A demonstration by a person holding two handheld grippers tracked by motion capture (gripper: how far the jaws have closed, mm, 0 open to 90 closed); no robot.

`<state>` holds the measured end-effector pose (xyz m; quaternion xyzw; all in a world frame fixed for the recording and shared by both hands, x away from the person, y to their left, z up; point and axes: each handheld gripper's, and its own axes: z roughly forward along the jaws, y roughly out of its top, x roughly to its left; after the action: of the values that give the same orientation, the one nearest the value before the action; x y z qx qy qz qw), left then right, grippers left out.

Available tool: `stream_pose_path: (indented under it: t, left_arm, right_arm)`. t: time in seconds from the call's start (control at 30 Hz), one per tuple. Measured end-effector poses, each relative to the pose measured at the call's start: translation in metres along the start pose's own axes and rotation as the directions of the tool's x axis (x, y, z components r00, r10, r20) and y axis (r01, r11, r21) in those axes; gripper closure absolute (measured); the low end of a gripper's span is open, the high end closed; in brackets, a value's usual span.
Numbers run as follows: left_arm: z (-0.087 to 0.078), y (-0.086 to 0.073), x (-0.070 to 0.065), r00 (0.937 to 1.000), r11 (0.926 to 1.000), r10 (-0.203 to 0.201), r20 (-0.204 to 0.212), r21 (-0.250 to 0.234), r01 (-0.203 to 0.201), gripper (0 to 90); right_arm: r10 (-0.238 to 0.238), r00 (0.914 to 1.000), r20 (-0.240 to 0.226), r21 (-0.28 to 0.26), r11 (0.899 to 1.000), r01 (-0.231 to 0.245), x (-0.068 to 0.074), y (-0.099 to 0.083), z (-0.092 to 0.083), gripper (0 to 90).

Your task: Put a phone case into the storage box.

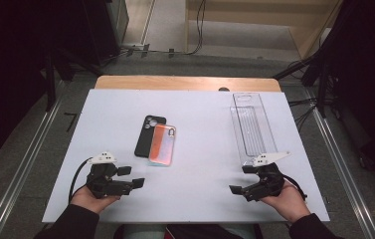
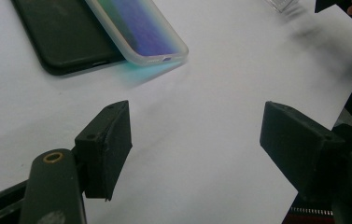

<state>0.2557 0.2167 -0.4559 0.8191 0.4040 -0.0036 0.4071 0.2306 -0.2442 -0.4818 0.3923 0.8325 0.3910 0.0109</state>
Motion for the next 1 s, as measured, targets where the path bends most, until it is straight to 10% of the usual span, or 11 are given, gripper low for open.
stream_pose_path:
  t: [0.63, 1.0]
  left_arm:
    - [0.002, 0.024, -0.009, 0.9963, 0.998, -0.043, -0.074, -0.049, 0.039, 23.1]
    - [0.013, 0.041, -0.01, 0.9944, 0.9974, 0.0, -0.105, -0.071, -0.007, 23.5]
  right_arm:
    - [0.009, 0.9999, 0.01, 0.005, 1.0, -0.009, 0.0, -0.001, -0.001, 6.4]
    - [0.007, 0.9999, 0.008, 0.006, 1.0, -0.007, 0.0, -0.002, -0.001, 6.4]
